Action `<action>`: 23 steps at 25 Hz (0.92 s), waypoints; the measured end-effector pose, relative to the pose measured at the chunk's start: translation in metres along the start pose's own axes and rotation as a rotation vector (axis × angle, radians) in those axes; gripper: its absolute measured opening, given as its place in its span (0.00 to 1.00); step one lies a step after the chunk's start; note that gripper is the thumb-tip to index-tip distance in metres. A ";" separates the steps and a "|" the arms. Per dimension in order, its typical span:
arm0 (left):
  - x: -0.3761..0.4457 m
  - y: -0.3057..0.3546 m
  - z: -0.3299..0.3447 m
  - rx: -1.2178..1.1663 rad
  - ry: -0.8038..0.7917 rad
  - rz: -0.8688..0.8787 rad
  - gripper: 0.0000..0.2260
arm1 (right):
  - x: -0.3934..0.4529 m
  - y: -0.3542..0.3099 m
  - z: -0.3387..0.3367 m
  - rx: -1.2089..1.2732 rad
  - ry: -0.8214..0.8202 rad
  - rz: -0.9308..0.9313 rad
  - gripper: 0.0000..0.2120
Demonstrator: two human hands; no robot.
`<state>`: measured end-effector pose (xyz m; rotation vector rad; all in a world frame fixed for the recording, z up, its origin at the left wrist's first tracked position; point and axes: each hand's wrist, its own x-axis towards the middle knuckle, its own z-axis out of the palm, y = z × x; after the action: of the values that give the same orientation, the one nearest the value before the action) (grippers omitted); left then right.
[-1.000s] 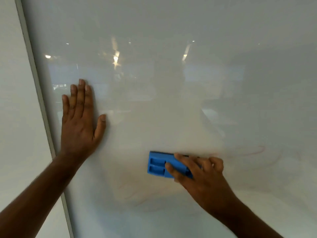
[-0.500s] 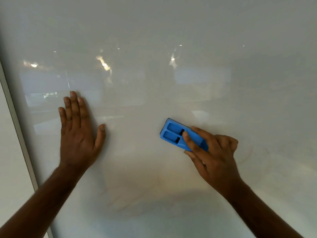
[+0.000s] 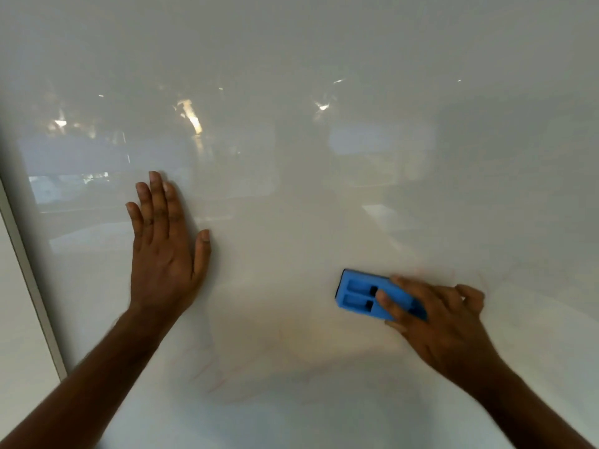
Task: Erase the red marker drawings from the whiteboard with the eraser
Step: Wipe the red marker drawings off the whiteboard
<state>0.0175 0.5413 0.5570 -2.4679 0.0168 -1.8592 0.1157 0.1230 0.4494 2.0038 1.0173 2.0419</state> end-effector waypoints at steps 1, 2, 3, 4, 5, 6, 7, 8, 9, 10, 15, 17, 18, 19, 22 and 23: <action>0.001 0.004 0.001 -0.002 -0.005 0.005 0.36 | 0.005 0.013 -0.002 -0.004 0.016 0.032 0.24; 0.002 0.008 0.001 -0.003 -0.007 0.016 0.36 | 0.013 0.022 -0.002 0.005 0.027 0.077 0.24; 0.004 0.013 0.002 0.000 -0.007 0.028 0.36 | 0.022 0.027 -0.001 0.024 0.035 0.130 0.24; 0.005 0.018 0.004 0.005 -0.005 0.038 0.37 | 0.031 0.029 0.001 0.050 0.045 0.186 0.23; 0.008 0.023 0.006 0.010 0.000 0.045 0.37 | 0.040 0.027 0.004 0.082 0.060 0.239 0.22; 0.011 0.030 0.008 0.011 0.009 0.049 0.37 | 0.047 0.022 0.006 0.112 0.074 0.282 0.21; 0.013 0.037 0.010 0.010 0.018 0.049 0.36 | 0.051 0.014 0.007 0.132 0.083 0.303 0.21; 0.015 0.042 0.013 0.010 0.028 0.049 0.36 | 0.053 0.005 0.008 0.132 0.082 0.292 0.21; 0.016 0.048 0.015 0.013 0.034 0.049 0.36 | 0.049 -0.001 0.008 0.113 0.067 0.250 0.21; 0.017 0.053 0.016 0.013 0.035 0.050 0.37 | 0.041 -0.006 0.008 0.086 0.044 0.194 0.21; 0.016 0.063 0.018 0.019 0.016 0.083 0.37 | -0.019 0.011 0.002 0.023 -0.065 0.014 0.20; 0.016 0.067 0.019 0.016 0.015 0.089 0.37 | -0.026 0.037 -0.006 -0.008 -0.050 0.023 0.20; 0.017 0.068 0.019 0.015 0.011 0.089 0.37 | -0.024 0.052 -0.010 -0.028 -0.033 0.038 0.21; 0.018 0.070 0.019 0.014 0.006 0.091 0.37 | -0.020 0.066 -0.012 -0.050 -0.016 0.061 0.22; 0.021 0.077 0.021 0.015 0.006 0.104 0.38 | 0.003 0.091 -0.012 -0.051 0.011 0.191 0.24; 0.023 0.081 0.022 0.015 0.011 0.105 0.38 | 0.013 0.089 -0.010 -0.026 0.023 0.242 0.23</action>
<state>0.0469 0.4604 0.5688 -2.3975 0.1294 -1.8239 0.1378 0.0574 0.5070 2.1894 0.7805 2.1849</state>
